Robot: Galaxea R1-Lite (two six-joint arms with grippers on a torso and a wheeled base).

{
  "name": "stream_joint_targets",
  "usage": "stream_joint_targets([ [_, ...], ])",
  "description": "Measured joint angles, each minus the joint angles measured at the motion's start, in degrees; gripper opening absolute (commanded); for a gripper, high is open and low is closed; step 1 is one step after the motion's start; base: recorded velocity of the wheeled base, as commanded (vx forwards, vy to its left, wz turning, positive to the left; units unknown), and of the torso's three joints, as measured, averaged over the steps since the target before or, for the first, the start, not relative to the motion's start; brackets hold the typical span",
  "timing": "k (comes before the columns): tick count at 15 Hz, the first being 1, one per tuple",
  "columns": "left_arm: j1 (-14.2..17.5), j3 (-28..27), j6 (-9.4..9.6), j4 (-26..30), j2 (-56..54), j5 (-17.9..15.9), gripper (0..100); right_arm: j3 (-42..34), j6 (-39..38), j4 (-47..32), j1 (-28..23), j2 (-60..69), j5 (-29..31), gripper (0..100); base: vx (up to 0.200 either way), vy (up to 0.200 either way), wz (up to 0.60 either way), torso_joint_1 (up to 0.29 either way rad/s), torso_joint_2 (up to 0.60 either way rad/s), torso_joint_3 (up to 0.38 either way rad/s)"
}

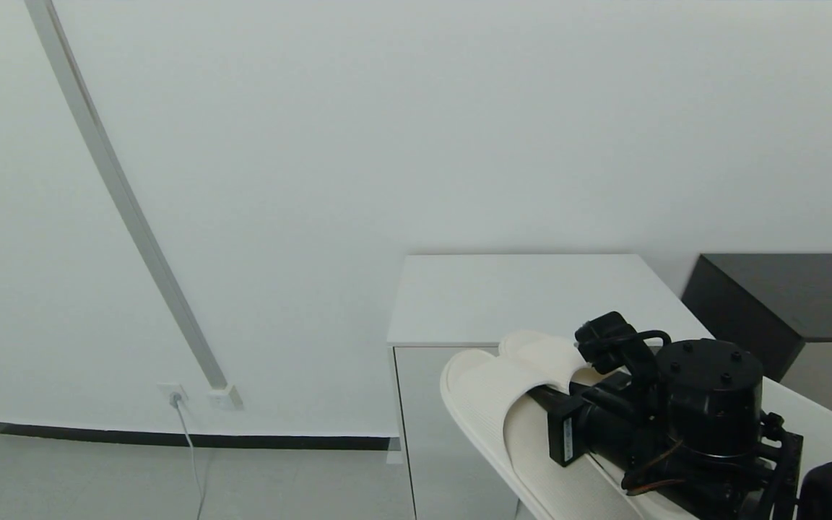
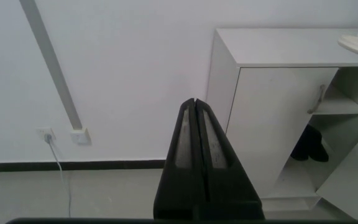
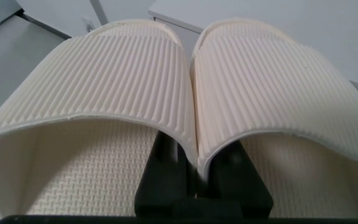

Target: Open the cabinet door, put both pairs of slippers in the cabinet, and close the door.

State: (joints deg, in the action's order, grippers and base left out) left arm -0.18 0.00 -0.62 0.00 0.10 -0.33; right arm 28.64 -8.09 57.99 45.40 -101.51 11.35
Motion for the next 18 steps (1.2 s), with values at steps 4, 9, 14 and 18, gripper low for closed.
stream_joint_targets([
  [4,-0.09,0.0,0.02,0.05,0.0,0.01,0,-0.11,-0.05,-0.05,0.11,-0.17,-0.05,0,0.0,-0.2,0.0,0.0,0.0,0.002],
  [9,0.0,0.0,0.02,0.0,0.0,-0.02,0,-0.17,-0.05,0.0,-0.17,-0.2,0.0,0,0.0,-0.2,0.0,0.004,0.0,0.002],
  [14,0.0,0.0,0.02,0.0,0.0,0.0,0,-1.02,0.46,0.01,-0.76,-0.26,-0.4,0,0.0,-0.2,0.0,0.005,0.01,0.002],
  [18,0.0,0.0,0.05,0.0,0.0,-0.02,0,-1.9,2.0,0.26,-1.79,-0.28,-0.43,0,0.0,-0.2,0.0,0.004,0.0,0.002],
])
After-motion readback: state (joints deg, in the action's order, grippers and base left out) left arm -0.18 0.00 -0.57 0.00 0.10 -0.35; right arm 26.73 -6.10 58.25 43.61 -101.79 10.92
